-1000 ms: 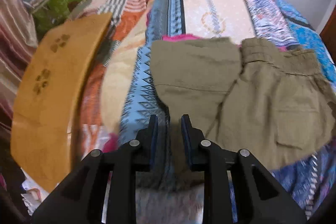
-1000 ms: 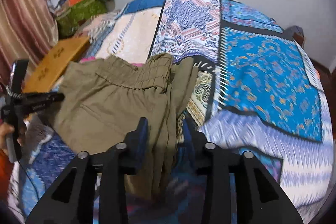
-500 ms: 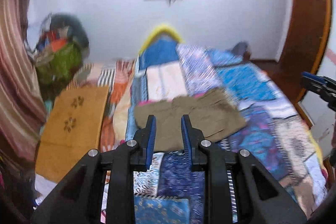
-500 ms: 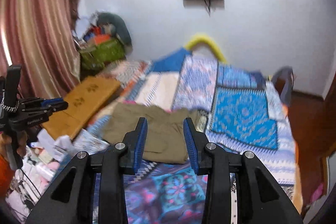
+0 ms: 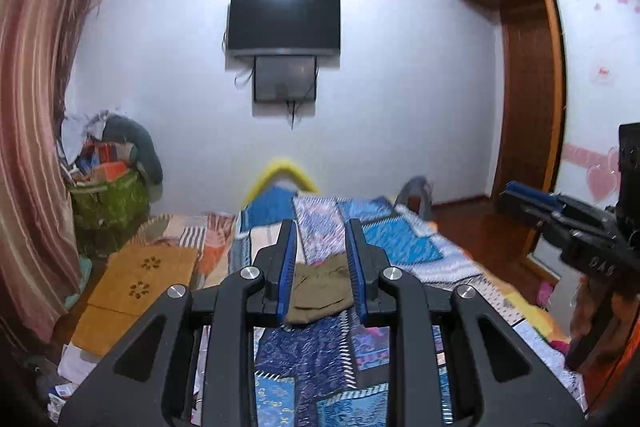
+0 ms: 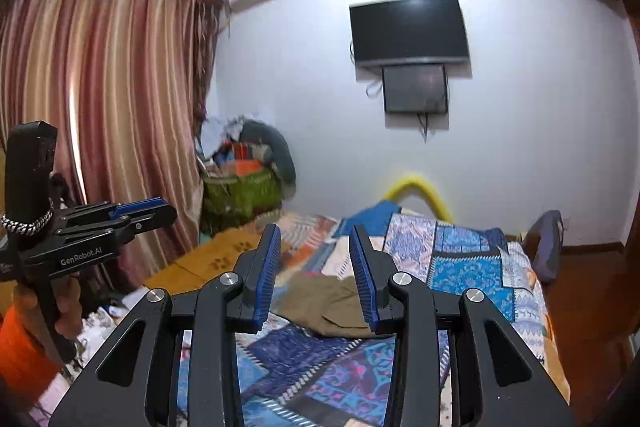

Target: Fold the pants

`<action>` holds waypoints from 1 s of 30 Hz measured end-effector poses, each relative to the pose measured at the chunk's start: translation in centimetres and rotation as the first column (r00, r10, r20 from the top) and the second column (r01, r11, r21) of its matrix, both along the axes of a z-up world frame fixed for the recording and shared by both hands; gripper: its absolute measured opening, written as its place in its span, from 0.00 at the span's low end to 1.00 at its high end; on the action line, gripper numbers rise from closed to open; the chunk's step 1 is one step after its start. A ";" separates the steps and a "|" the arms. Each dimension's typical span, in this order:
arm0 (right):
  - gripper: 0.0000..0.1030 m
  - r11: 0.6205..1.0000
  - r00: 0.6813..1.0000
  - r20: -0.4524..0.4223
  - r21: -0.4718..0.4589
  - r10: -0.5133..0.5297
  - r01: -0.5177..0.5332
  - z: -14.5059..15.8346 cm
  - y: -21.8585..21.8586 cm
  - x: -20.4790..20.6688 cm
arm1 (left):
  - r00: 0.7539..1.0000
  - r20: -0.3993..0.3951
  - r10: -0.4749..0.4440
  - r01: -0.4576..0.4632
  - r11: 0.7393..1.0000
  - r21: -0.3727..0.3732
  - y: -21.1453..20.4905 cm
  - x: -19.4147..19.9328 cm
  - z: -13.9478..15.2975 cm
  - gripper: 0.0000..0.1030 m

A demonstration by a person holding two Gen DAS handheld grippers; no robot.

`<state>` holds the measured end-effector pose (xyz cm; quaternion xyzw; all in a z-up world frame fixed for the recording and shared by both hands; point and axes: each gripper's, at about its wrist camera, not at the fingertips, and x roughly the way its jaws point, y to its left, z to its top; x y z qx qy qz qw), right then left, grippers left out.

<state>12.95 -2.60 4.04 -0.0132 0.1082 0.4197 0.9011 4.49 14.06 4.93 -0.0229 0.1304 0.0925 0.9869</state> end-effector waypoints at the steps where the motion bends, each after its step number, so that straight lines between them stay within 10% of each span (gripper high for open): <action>1: 0.31 1.000 1.000 0.018 0.009 -0.009 0.009 0.1 -0.2 -1.0 | 1.000 0.022 0.004 -0.004 1.000 0.006 -0.6 -1.0 0.1 0.29; 17: 0.91 0.995 0.989 0.122 0.057 -0.089 0.083 1.1 -1.3 -4.9 | 0.992 0.126 0.025 -0.027 1.000 0.010 -2.8 -6.0 0.3 0.95; 30: 0.99 0.992 0.984 0.130 0.050 -0.123 0.117 0.2 -2.0 -6.0 | 0.989 0.135 0.051 -0.052 0.999 0.007 -2.5 -6.4 -0.3 1.00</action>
